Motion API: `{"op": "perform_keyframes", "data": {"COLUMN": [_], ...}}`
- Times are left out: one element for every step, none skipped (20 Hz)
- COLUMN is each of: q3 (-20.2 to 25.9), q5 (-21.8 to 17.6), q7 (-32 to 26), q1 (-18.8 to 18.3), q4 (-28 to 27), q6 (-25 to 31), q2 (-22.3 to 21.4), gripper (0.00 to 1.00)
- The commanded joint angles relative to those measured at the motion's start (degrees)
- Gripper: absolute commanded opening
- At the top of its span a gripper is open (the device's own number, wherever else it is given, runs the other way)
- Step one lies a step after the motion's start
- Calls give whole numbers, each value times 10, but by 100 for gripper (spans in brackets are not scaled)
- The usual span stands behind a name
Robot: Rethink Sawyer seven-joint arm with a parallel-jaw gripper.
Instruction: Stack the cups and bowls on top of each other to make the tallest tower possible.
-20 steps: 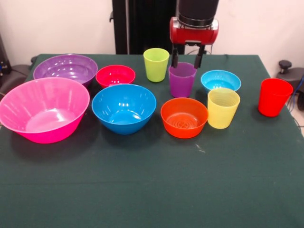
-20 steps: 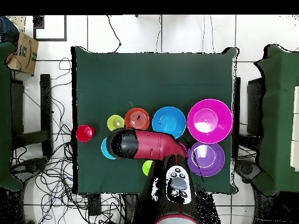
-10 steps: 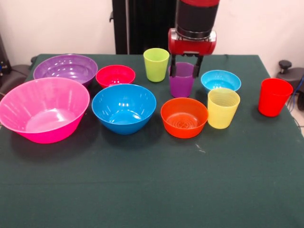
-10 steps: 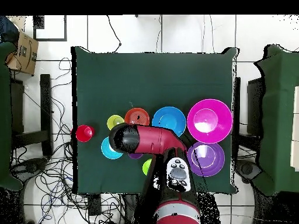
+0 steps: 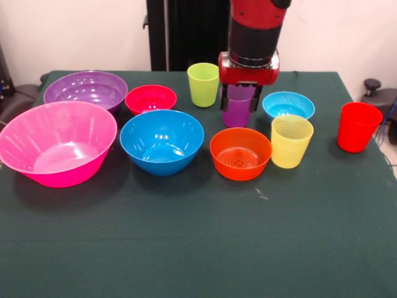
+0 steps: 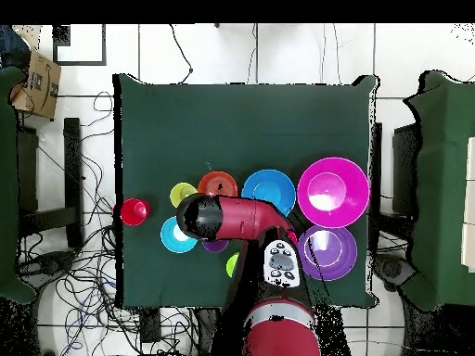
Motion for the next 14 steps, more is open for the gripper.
{"op": "perform_keyframes", "data": {"q3": [42,41,41,40,40,39,43,42,34,30,20,17,11,10], "q5": [-43,-42,-43,-43,-44,-45,-45,-45,-44,-43,-40,-39,-33,-31], "q7": [13,14,15,16,19,21,21,26,37,44,58,62,72,73], "q1": [-7,-7,-7,-7,-7,-7,-11,-11,-6,-3,2,4,7,8], "q4": [-39,-40,-40,-42,-45,-48,-51,-52,-51,-49,-47,-46,-40,-40], "q6": [-14,-15,-20,-25,-31,-38,-48,-54,-61,-66,-75,-79,-80,-80], "q2": [30,32,35,39,46,54,65,70,74,76,80,82,81,82], "gripper": [100,100,100,100,100,100,100,100,100,100,100,100,100,100]}}
